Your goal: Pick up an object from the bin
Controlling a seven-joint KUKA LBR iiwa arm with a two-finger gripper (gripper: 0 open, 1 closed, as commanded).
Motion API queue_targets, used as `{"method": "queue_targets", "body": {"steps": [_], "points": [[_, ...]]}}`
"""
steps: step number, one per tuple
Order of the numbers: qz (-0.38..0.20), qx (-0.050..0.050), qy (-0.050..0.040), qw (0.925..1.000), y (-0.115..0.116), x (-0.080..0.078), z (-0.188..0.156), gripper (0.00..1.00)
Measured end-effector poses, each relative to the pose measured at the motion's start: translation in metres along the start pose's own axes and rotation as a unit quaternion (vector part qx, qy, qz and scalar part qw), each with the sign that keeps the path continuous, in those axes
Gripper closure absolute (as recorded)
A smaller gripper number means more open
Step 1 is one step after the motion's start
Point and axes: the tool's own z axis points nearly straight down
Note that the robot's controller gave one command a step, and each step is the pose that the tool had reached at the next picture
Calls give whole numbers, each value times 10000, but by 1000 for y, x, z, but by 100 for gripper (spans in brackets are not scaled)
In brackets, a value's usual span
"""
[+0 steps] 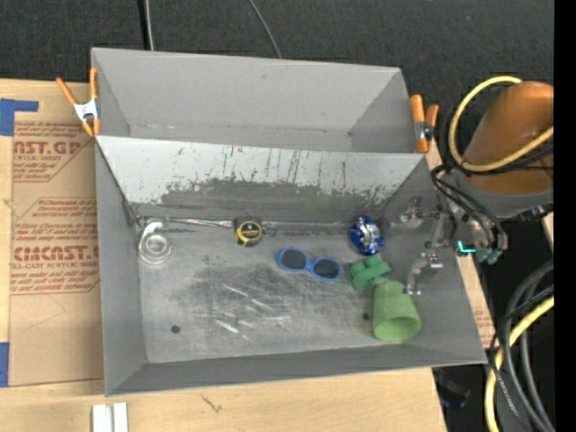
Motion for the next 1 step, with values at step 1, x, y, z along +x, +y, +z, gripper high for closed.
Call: {"method": "queue_targets", "body": {"steps": [1], "points": [[-443, 14, -40, 9990, 69, -46, 118, 0]]}}
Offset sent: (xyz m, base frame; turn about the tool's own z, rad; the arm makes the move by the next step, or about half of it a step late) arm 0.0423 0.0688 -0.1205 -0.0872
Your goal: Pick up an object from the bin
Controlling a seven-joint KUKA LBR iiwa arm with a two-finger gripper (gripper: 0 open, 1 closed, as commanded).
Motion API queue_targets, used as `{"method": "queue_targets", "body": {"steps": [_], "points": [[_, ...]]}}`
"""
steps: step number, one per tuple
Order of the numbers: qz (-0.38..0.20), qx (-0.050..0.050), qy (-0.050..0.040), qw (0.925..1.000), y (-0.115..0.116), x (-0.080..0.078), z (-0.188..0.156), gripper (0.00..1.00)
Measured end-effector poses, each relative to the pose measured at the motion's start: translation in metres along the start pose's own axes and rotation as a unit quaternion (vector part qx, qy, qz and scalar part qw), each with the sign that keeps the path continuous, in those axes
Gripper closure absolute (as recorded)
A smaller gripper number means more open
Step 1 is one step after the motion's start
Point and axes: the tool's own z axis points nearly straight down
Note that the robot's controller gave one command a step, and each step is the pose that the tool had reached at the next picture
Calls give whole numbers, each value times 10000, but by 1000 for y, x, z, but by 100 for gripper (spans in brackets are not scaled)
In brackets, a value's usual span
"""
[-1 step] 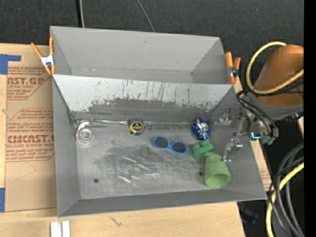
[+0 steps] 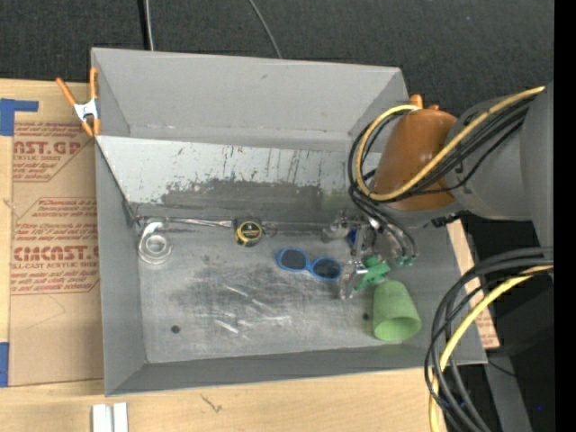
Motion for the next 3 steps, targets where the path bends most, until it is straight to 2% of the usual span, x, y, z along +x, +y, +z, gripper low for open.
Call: {"method": "queue_targets", "body": {"steps": [1, 2, 3], "points": [[659, -23, 13, 9978, 28, -5, -29, 0], [990, -21, 23, 9951, 41, -7, -40, 0], [1328, -12, -18, 9911, 51, 3, -2, 0]]}}
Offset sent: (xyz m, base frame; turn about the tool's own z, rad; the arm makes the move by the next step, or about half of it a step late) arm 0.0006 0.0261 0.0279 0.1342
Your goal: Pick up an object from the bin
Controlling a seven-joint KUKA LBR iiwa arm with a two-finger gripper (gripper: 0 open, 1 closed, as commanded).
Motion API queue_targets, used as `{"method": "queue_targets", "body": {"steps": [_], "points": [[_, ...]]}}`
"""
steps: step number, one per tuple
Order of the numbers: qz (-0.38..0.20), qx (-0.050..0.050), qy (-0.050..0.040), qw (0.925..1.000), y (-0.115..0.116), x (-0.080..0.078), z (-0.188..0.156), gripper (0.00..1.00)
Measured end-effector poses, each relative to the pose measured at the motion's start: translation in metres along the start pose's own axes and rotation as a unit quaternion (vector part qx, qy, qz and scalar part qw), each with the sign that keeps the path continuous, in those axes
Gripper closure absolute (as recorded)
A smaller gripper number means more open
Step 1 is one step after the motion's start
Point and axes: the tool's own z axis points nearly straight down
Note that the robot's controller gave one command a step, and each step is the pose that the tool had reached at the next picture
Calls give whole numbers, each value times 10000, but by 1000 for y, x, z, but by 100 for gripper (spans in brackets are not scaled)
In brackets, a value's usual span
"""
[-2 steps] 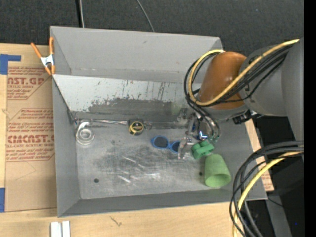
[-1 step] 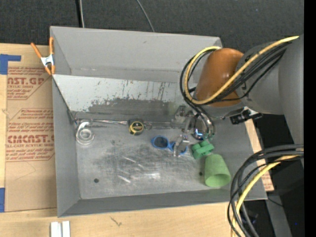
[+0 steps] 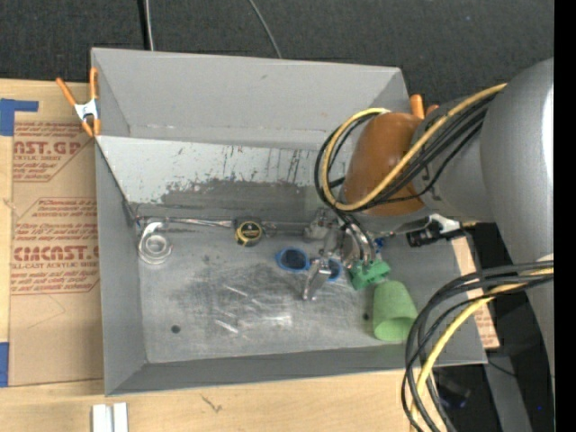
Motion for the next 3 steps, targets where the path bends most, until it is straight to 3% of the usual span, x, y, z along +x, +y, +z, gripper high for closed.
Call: {"method": "queue_targets", "body": {"steps": [1, 2, 3], "points": [[-2, 7, 29, 10000, 0, -2, -3, 0], [-2, 7, -4, 10000, 0, -4, -5, 100], [-7, 7, 38, 10000, 0, -5, -18, 100]]}}
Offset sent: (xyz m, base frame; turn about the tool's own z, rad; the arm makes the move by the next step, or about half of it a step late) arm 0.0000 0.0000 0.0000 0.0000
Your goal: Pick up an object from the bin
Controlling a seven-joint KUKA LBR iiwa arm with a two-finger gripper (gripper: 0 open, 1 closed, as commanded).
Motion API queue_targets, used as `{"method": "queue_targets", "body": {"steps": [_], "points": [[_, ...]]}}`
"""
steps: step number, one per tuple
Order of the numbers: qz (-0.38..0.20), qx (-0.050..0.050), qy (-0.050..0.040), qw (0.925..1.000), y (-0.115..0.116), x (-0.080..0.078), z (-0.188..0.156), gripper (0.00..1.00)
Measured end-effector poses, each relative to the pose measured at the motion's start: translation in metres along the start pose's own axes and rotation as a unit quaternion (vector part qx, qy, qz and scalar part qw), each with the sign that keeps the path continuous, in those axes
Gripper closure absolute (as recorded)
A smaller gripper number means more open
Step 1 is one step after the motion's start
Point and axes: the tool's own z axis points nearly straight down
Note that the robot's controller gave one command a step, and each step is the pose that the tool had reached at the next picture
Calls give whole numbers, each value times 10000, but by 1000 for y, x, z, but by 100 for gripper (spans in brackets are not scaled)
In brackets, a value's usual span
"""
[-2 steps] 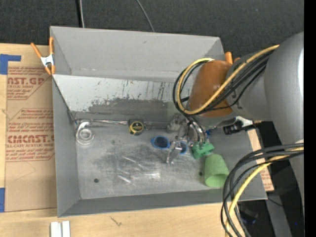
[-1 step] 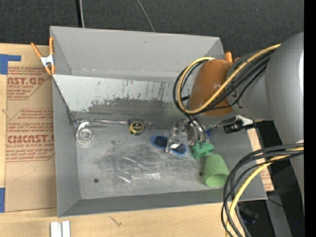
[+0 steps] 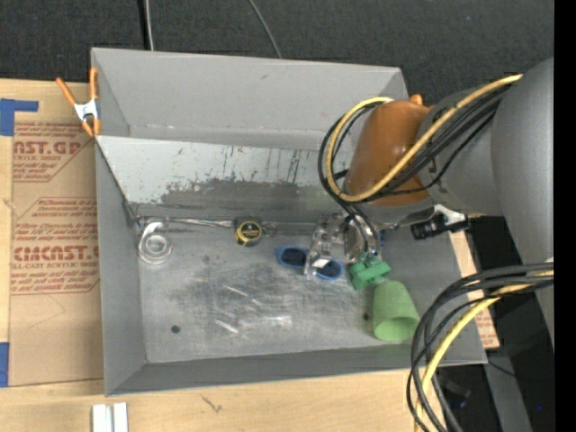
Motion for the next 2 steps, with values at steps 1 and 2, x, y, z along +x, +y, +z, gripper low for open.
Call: {"method": "queue_targets", "body": {"steps": [1, 2], "points": [[-6, -7, -10, 10000, 1, -1, -43, 100], [-9, -7, -4, 10000, 2, -2, -65, 100]]}}
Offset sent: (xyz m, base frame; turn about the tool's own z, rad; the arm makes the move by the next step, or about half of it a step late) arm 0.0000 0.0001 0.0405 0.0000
